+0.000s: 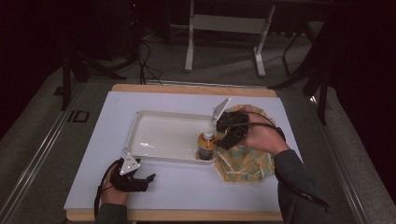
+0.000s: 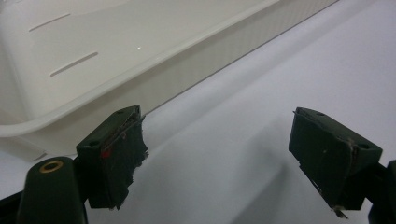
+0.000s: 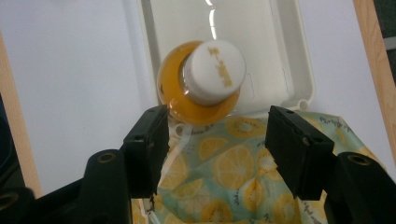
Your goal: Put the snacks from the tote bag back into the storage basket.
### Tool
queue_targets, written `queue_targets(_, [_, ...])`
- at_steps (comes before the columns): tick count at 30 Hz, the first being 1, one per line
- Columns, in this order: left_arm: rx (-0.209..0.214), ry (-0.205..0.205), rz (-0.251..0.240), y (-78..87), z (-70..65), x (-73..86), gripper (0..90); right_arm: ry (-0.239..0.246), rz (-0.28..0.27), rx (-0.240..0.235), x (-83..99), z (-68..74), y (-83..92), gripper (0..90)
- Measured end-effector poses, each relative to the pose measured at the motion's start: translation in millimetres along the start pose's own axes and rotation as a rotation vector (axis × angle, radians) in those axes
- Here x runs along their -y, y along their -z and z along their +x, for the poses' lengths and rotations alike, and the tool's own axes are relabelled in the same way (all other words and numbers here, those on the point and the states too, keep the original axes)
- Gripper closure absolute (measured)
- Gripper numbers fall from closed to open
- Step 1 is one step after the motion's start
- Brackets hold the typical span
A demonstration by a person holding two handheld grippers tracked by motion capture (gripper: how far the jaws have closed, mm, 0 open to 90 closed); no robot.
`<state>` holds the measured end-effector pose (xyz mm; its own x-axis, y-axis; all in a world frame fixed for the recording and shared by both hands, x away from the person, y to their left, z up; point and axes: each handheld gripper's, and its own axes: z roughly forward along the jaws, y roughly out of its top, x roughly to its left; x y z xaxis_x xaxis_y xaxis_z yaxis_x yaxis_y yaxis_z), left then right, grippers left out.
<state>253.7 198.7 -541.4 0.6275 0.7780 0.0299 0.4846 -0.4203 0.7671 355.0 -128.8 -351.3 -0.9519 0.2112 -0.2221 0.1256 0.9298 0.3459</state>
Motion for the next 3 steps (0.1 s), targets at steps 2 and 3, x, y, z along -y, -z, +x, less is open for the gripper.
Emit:
queue_targets(2, [0.001, 0.002, -0.001, -0.1, 0.0, 0.0, 18.4, -0.012, -0.007, 0.003, 6.3, 1.8, -0.1, 38.3])
queue_targets(3, [0.001, 0.002, -0.001, -0.1, 0.0, 0.0, 18.4, -0.018, -0.014, 0.011, 11.7, 3.8, 0.0, 38.3])
